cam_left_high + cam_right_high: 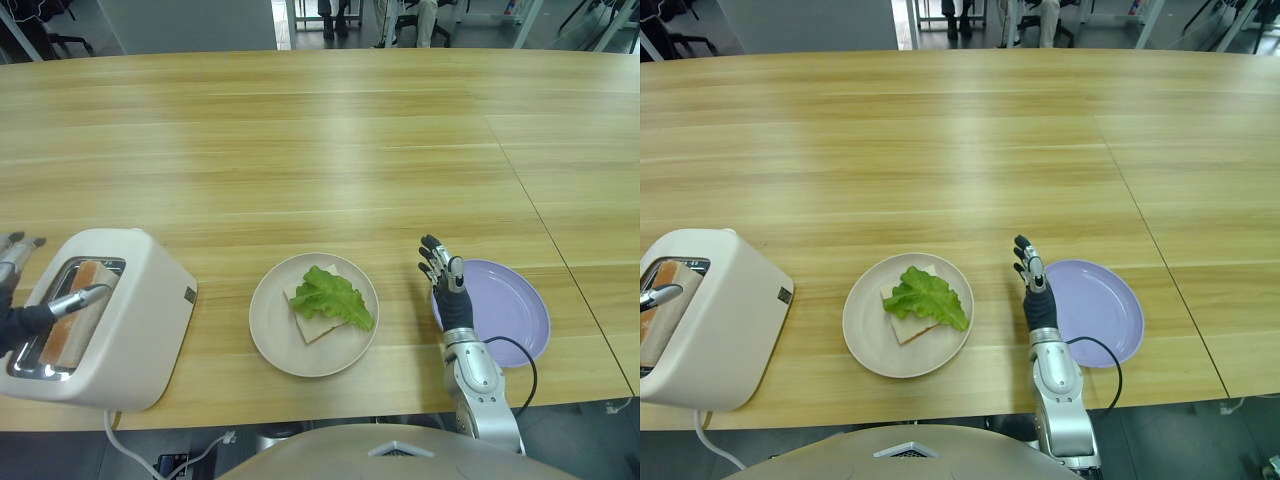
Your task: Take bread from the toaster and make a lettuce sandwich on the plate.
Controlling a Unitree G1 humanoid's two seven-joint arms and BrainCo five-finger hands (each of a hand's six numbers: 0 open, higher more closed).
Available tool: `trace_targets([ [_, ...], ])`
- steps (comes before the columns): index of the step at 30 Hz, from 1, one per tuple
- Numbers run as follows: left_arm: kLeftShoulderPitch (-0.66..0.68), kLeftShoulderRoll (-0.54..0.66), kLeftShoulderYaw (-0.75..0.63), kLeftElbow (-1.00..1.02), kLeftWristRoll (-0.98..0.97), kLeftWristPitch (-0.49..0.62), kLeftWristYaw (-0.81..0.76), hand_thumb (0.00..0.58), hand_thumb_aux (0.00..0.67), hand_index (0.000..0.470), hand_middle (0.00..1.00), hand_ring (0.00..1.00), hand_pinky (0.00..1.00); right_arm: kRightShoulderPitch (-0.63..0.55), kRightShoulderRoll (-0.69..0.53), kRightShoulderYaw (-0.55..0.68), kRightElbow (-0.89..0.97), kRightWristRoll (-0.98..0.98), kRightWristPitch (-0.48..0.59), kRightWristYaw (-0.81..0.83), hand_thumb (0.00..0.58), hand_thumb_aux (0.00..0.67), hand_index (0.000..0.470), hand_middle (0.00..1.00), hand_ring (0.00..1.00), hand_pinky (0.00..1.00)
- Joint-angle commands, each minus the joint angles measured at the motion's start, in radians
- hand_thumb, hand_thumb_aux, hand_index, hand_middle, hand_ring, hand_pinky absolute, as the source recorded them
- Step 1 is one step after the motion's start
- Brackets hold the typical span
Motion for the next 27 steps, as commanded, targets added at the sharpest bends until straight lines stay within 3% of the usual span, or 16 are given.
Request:
trace_targets([
  [1, 0.022, -0.026, -0.006, 0.0, -0.016, -0.025, -0.046, 0.0, 0.0, 0.0, 0.0, 0.0, 0.0, -0.002, 0.005, -0.002, 0.018, -0.001, 0.006, -0.006, 0.0, 0.0, 0.0, 0.0, 0.0, 0.0],
  [6, 0.024, -0.037, -0.002, 0.014, -0.014, -0.048, -0.065, 0.0, 0.0, 0.0, 0.0, 0.0, 0.0, -0.005, 0.004, -0.002, 0.027, 0.0, 0.003, -0.006, 0.0, 0.0, 0.0, 0.0, 0.0, 0.0],
  [9, 0.025, -0.04, 0.008, 0.022, -0.016, -0.057, -0.071, 0.049, 0.029, 0.02, 0.0, 0.0, 0.0, -0.009, 0.003, -0.007, 0.033, 0.002, 0.003, -0.005, 0.0, 0.0, 0.0, 0.0, 0.0, 0.0],
  [11, 0.026, -0.036, 0.017, 0.027, -0.018, -0.065, -0.073, 0.187, 0.118, 0.081, 0.0, 0.0, 0.0, -0.009, 0.003, -0.008, 0.035, 0.003, 0.002, -0.006, 0.0, 0.0, 0.0, 0.0, 0.0, 0.0],
  [12, 0.025, -0.035, 0.023, 0.03, -0.02, -0.068, -0.073, 0.187, 0.118, 0.081, 0.0, 0.0, 0.0, -0.009, 0.003, -0.008, 0.036, 0.003, 0.001, -0.006, 0.0, 0.0, 0.0, 0.0, 0.0, 0.0],
  [13, 0.024, -0.034, 0.029, 0.032, -0.023, -0.072, -0.074, 0.42, 0.318, 0.218, 0.0, 0.0, 0.0, -0.009, 0.003, -0.007, 0.038, 0.003, 0.001, -0.006, 0.0, 0.0, 0.0, 0.0, 0.0, 0.0],
  [14, 0.023, -0.034, 0.032, 0.035, -0.027, -0.074, -0.076, 0.468, 0.376, 0.258, 0.0, 0.0, 0.0, -0.009, 0.004, -0.007, 0.038, 0.003, 0.001, -0.006, 0.0, 0.0, 0.0, 0.0, 0.0, 0.0],
  [18, 0.027, -0.033, 0.046, 0.053, -0.023, -0.09, -0.071, 0.519, 0.452, 0.31, 0.0, 0.0, 0.0, -0.01, 0.004, -0.007, 0.041, 0.003, 0.001, -0.006, 0.0, 0.0, 0.0, 0.0, 0.0, 0.0],
  [19, 0.028, -0.033, 0.047, 0.06, -0.022, -0.095, -0.07, 0.571, 0.586, 0.402, 0.0, 0.0, 0.0, -0.01, 0.003, -0.008, 0.042, 0.003, 0.0, -0.006, 0.0, 0.0, 0.0, 0.0, 0.0, 0.0],
  [20, 0.029, -0.033, 0.049, 0.064, -0.022, -0.099, -0.07, 0.58, 0.652, 0.447, 0.0, 0.0, 0.0, -0.01, 0.004, -0.009, 0.042, 0.004, 0.0, -0.007, 0.0, 0.0, 0.0, 0.0, 0.0, 0.0],
  [27, 0.021, -0.046, 0.042, 0.084, -0.048, -0.11, -0.07, 0.58, 0.67, 0.46, 0.0, 0.0, 0.0, -0.012, 0.005, -0.01, 0.05, 0.001, -0.003, -0.01, 0.0, 0.0, 0.0, 0.0, 0.0, 0.0],
])
